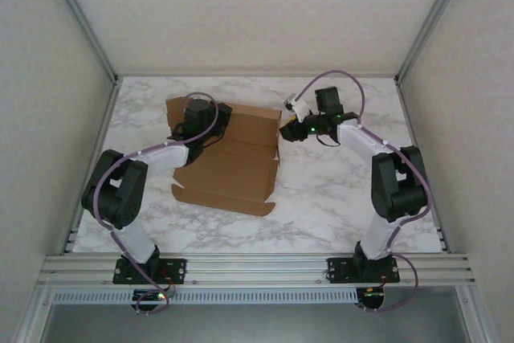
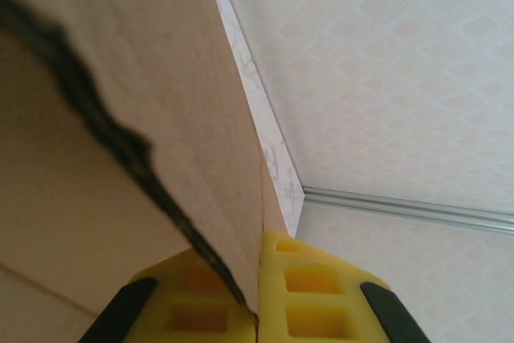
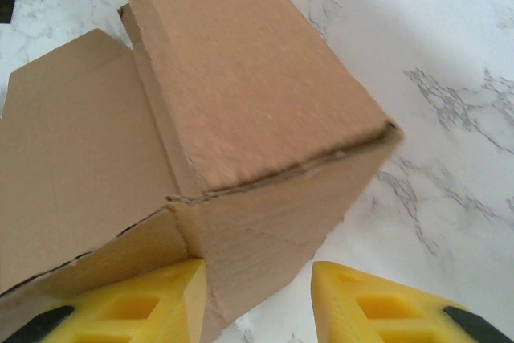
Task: Fold the paper box
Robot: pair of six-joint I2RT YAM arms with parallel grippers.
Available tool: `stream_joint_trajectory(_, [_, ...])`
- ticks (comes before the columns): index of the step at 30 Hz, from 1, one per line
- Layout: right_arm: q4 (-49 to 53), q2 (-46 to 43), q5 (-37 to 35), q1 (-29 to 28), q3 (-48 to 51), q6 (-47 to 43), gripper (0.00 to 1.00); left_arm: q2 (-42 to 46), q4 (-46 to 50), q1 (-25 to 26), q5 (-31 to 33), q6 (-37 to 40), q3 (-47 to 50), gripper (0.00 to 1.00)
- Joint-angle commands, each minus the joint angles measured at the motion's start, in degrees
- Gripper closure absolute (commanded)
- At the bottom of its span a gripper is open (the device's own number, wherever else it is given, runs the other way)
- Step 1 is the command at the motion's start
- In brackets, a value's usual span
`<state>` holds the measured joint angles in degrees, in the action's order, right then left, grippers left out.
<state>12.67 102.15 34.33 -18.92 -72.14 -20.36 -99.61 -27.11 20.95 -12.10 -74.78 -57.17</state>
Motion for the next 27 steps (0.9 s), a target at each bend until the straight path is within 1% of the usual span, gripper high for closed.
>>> stream_joint_trajectory(1, [4.7, 3.9, 0.7, -2.4, -4.6, 4.3, 0.6, -1.7, 2.1, -0.7, -2.5, 0.5, -3.0, 1.0])
stream_joint_trajectory(4, [5.0, 6.6, -3.3, -2.8, -7.4, 9.3, 0.6, -2.3, 2.5, -1.0, -3.1, -0.5, -4.5, 1.0])
stream_joint_trajectory(8, [1.6, 7.4, -4.7, -2.9, -6.6, 14.8, 0.6, -3.0, 3.3, -1.4, -4.2, -1.2, -6.5, 1.0])
stream_joint_trajectory(11, [-1.9, 6.8, -7.4, -3.3, -3.7, 16.6, 0.58, -3.3, 4.5, -1.8, -4.0, -0.8, -7.6, 1.0])
stream_joint_trajectory(15, [-1.8, 7.4, -10.8, -3.9, -2.2, 16.5, 0.56, -5.4, 5.2, -2.7, -5.5, -2.1, -9.0, 1.0])
stream_joint_trajectory(18, [-1.2, 7.8, -10.8, -4.3, -1.7, 17.6, 0.55, -7.9, 6.1, -3.6, -7.6, -3.3, -11.3, 1.0])
stream_joint_trajectory(22, [-1.0, 7.6, -11.1, -4.3, -1.6, 21.5, 0.53, -10.6, 8.7, -4.6, -7.8, -3.7, -14.6, 1.0])
stream_joint_trajectory(27, [-2.8, 6.7, -8.3, -4.3, -0.7, 23.4, 0.51, -13.6, 9.1, -5.4, -10.1, -5.0, -17.3, 1.0])
